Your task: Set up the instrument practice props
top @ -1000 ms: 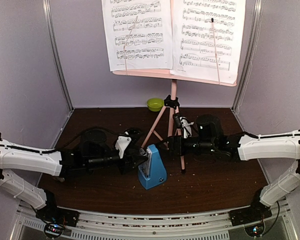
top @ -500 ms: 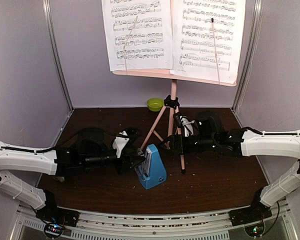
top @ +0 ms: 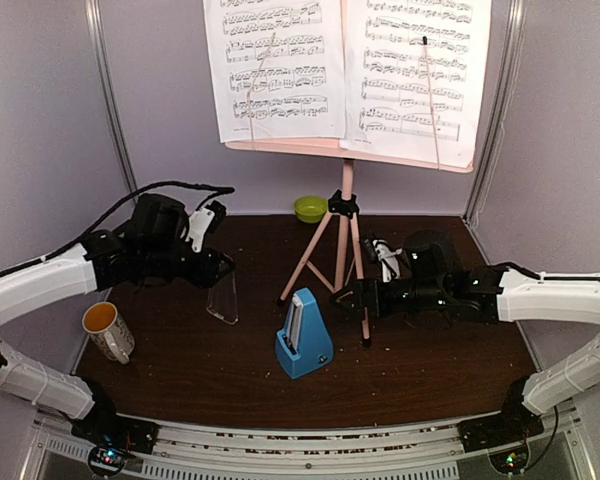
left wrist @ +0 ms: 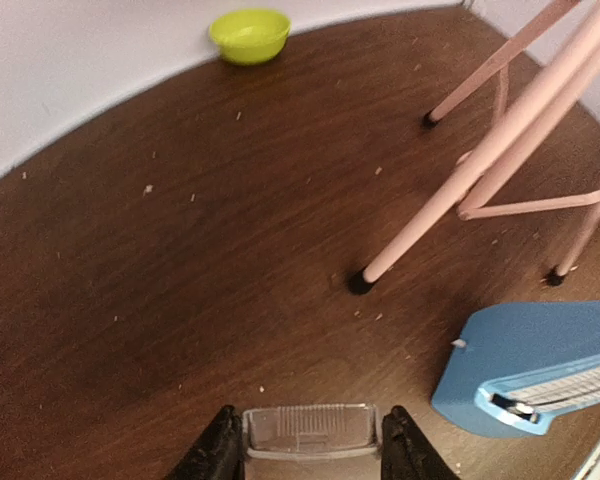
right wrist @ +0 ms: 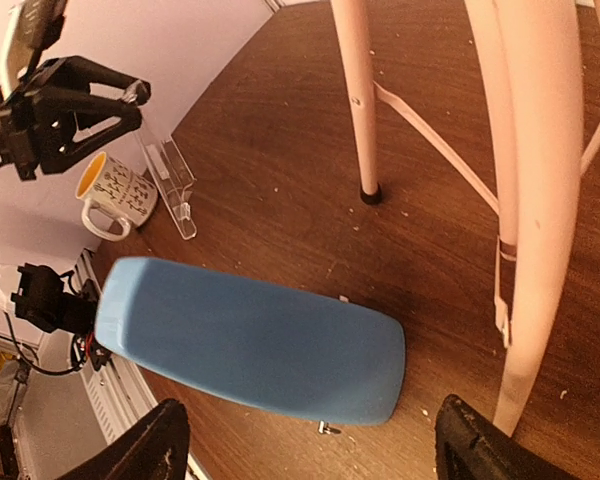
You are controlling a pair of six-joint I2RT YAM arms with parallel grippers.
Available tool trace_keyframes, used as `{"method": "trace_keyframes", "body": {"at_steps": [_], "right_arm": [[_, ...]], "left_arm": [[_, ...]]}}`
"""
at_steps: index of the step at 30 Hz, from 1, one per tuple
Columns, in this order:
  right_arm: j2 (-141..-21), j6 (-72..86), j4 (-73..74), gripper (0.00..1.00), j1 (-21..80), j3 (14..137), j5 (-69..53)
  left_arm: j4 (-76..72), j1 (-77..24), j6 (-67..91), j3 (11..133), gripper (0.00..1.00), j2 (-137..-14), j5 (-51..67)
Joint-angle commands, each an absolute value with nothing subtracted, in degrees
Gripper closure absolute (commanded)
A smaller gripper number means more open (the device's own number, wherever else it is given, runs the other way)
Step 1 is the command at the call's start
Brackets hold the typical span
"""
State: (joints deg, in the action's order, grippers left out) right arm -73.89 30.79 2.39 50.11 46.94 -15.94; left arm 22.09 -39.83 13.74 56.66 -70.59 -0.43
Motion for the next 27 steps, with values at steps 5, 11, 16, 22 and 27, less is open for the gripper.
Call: {"method": "trace_keyframes", "body": {"at_steps": [5,11,16,22,27], "right_arm": [[-71.42,30.13,3.41,0.20,54.66,40.53,-11.68],[-75.62,29.77,2.60,0.25,58.99,40.46,-8.65],[-79.81,29.53,2.55,0.28,60.89,42.81,-7.46],[-82.70,30.23,2.55,0.35,61.13,44.78,-5.50],[-84.64,30.54,2.61,0.41,61.11,46.53,-4.56]], "left_arm": [[38.93,-32.12,16.00,69.11,0.73,-90.70,1.70],[42.47,-26.50,14.64,76.07,0.73,-102.98,-0.17],[43.78,-22.44,13.54,80.64,0.72,-109.96,-1.06],[44.65,-19.67,12.78,83.67,0.56,-112.68,0.21],[44.87,-19.58,12.66,82.85,0.34,-110.69,1.27]]}}
